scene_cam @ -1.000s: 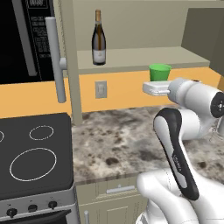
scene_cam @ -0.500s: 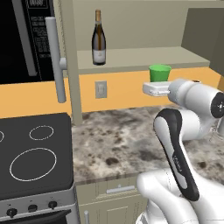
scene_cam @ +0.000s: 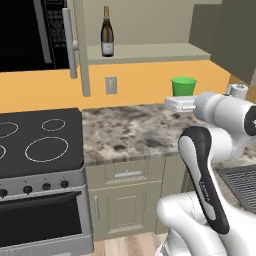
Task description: Open the cabinet directly in front. Then move the wine and the cup to the dining counter with the jar on it.
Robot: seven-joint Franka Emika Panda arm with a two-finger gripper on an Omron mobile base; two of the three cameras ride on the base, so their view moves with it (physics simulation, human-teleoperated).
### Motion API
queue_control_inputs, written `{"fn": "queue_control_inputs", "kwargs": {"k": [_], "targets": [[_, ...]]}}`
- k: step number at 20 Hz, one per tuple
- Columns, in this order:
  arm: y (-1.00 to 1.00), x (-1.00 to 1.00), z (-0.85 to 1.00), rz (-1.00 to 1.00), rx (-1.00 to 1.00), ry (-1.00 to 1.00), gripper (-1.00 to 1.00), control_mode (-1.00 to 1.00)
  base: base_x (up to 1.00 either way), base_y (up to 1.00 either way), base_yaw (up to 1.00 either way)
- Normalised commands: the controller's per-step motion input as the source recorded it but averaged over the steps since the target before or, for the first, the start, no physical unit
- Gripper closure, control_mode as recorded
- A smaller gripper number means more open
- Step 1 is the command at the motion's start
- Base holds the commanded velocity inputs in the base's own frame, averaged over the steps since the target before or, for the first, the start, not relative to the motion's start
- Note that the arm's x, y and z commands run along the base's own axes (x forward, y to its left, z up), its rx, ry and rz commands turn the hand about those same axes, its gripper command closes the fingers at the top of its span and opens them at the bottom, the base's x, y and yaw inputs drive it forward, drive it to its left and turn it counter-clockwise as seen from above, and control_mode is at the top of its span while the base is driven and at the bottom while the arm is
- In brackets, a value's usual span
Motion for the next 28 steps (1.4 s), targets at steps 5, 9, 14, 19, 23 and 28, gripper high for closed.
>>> {"fn": "queue_control_inputs", "kwargs": {"k": [5,9,14,19,23,28], "targets": [[0.00,0.00,0.00,0.00,0.00,0.00,1.00,1.00,-0.66,0.32,0.50],[0.00,0.00,0.00,0.00,0.00,0.00,1.00,1.00,-0.39,0.01,0.71],[0.00,0.00,0.00,0.00,0.00,0.00,1.00,1.00,-0.19,0.00,0.76],[0.00,0.00,0.00,0.00,0.00,0.00,1.00,1.00,-0.12,0.00,0.78],[0.00,0.00,0.00,0.00,0.00,0.00,1.00,1.00,-0.01,0.00,0.87],[0.00,0.00,0.00,0.00,0.00,0.00,1.00,1.00,0.00,0.00,0.92]]}}
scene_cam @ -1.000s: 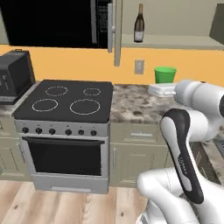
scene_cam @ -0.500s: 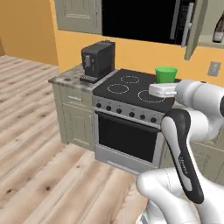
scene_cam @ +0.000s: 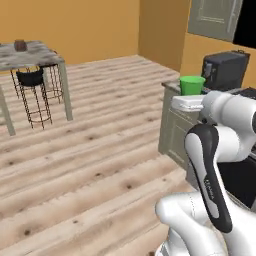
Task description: Open the cabinet directly in front. Then move the wine and the cup to the dining counter with the jar on it.
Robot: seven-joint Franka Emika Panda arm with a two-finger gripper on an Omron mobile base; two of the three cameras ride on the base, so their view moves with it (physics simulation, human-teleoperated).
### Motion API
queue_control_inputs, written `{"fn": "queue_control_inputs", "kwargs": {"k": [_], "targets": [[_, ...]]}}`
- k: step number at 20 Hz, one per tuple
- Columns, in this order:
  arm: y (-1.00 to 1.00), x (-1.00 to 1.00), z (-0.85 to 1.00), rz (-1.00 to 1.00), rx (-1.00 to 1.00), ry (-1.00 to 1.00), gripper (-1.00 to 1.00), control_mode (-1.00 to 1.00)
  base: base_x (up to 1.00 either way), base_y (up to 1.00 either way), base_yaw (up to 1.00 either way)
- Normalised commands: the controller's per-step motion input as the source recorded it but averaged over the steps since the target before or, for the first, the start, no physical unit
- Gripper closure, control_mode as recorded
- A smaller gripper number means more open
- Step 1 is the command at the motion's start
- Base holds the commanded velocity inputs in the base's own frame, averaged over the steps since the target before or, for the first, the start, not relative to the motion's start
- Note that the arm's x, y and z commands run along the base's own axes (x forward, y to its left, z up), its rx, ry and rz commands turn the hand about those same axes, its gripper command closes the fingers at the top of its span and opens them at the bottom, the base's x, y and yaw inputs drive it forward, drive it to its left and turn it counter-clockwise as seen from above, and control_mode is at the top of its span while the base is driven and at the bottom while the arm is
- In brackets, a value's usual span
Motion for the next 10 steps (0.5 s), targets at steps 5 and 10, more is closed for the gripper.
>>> {"fn": "queue_control_inputs", "kwargs": {"k": [5,10], "targets": [[0.00,0.00,0.00,0.00,0.00,0.00,1.00,1.00,0.00,0.02,0.88],[0.00,0.00,0.00,0.00,0.00,0.00,1.00,1.00,0.36,-0.02,0.12]]}}
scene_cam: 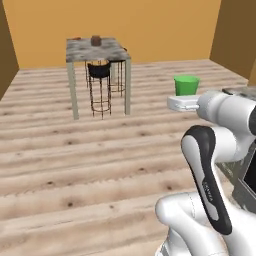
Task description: Open the cabinet directly in front. Then move the wine and the cup to the dining counter with the jar on it.
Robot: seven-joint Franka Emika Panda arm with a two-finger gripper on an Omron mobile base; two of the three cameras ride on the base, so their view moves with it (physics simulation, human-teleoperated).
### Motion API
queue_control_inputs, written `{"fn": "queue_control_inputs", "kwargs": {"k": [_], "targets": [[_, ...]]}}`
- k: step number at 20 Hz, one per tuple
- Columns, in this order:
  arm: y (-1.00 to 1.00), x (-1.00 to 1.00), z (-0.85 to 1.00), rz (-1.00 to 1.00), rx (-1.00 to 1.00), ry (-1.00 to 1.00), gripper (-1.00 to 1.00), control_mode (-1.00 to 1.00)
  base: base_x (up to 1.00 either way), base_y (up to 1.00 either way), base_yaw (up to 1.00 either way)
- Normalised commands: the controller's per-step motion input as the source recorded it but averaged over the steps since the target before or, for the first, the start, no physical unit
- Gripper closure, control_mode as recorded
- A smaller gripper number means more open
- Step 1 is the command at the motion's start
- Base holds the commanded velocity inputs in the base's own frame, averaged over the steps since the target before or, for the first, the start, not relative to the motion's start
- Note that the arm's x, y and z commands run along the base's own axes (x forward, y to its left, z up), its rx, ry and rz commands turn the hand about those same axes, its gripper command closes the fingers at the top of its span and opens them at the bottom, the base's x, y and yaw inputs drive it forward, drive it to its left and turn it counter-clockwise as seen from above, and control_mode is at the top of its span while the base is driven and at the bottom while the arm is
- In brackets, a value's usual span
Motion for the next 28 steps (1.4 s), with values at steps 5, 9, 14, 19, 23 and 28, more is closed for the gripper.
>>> {"fn": "queue_control_inputs", "kwargs": {"k": [5,9,14,19,23,28], "targets": [[0.00,0.00,0.00,0.00,0.00,0.00,1.00,1.00,1.00,-0.13,0.00],[0.00,0.00,0.00,0.00,0.00,0.00,1.00,1.00,1.00,-0.54,0.00],[0.00,0.00,0.00,0.00,0.00,0.00,1.00,1.00,1.00,-0.67,0.00],[0.00,0.00,0.00,0.00,0.00,0.00,1.00,1.00,1.00,-0.68,0.00],[0.00,0.00,0.00,0.00,0.00,0.00,1.00,1.00,1.00,-0.69,0.00],[0.00,0.00,0.00,0.00,0.00,0.00,1.00,1.00,1.00,-0.73,0.00]]}}
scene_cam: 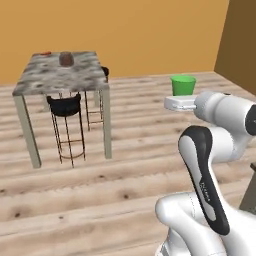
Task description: Open the cabinet directly in front. Then move the wine and the cup to the dining counter with the jar on it.
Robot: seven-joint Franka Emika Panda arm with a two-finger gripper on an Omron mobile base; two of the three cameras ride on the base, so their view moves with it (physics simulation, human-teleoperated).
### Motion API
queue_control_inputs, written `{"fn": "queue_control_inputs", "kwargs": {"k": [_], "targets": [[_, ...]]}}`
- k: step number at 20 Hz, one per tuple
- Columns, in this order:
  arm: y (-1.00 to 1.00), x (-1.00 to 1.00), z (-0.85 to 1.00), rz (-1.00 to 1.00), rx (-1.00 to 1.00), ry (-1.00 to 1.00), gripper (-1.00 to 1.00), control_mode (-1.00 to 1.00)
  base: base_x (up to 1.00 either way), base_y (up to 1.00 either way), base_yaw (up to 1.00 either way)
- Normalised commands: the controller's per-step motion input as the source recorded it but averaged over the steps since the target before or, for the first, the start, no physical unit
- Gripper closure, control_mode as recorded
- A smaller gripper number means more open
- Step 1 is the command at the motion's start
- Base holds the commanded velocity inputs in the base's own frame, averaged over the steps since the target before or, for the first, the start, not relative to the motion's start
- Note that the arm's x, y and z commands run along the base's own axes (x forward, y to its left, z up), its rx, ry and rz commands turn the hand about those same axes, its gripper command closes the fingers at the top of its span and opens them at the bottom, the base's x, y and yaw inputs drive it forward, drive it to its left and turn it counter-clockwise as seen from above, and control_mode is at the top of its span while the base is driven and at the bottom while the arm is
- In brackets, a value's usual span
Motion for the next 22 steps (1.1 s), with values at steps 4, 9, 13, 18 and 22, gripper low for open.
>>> {"fn": "queue_control_inputs", "kwargs": {"k": [4,9,13,18,22], "targets": [[0.00,0.00,0.00,0.00,0.00,0.00,1.00,1.00,1.00,-0.57,0.00],[0.00,0.00,0.00,0.00,0.00,0.00,1.00,1.00,1.00,-0.41,0.00],[0.00,0.00,0.00,0.00,0.00,0.00,1.00,1.00,1.00,-0.40,0.00],[0.00,0.00,0.00,0.00,0.00,0.00,1.00,1.00,1.00,-0.36,0.00],[0.00,0.00,0.00,0.00,0.00,0.00,1.00,1.00,1.00,-0.32,0.00]]}}
